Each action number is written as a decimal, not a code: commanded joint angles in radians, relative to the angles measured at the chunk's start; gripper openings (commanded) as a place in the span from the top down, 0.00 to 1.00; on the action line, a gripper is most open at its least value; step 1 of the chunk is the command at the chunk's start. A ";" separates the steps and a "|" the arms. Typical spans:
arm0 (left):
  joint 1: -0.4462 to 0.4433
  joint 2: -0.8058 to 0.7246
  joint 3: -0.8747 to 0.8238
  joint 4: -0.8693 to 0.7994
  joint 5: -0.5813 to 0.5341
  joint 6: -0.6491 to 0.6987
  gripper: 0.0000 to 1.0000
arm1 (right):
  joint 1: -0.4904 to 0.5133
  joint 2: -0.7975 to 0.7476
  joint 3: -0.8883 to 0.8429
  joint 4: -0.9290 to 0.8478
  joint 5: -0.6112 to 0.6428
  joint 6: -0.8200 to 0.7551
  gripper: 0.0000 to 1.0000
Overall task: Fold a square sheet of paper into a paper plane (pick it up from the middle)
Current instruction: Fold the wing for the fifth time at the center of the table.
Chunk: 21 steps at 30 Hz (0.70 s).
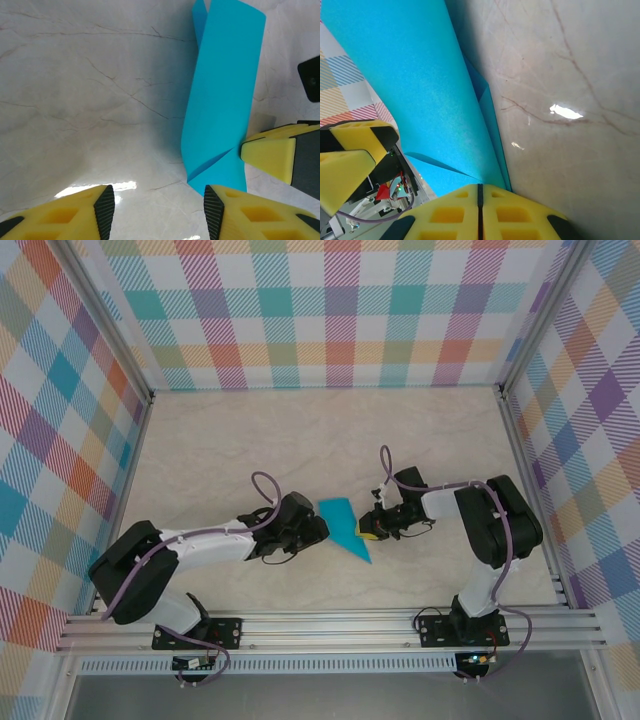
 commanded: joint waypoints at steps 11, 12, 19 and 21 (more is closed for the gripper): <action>-0.033 0.159 0.061 0.217 0.078 -0.044 0.41 | -0.010 0.044 -0.028 0.011 0.057 -0.012 0.92; -0.033 0.169 0.066 0.231 0.087 -0.044 0.41 | -0.010 0.046 -0.028 0.010 0.057 -0.014 0.92; -0.036 0.228 0.094 0.271 0.118 -0.047 0.60 | -0.014 0.050 -0.029 0.008 0.071 -0.011 0.91; -0.036 0.230 0.097 0.265 0.114 -0.047 0.69 | -0.016 0.048 -0.029 0.008 0.070 -0.008 0.91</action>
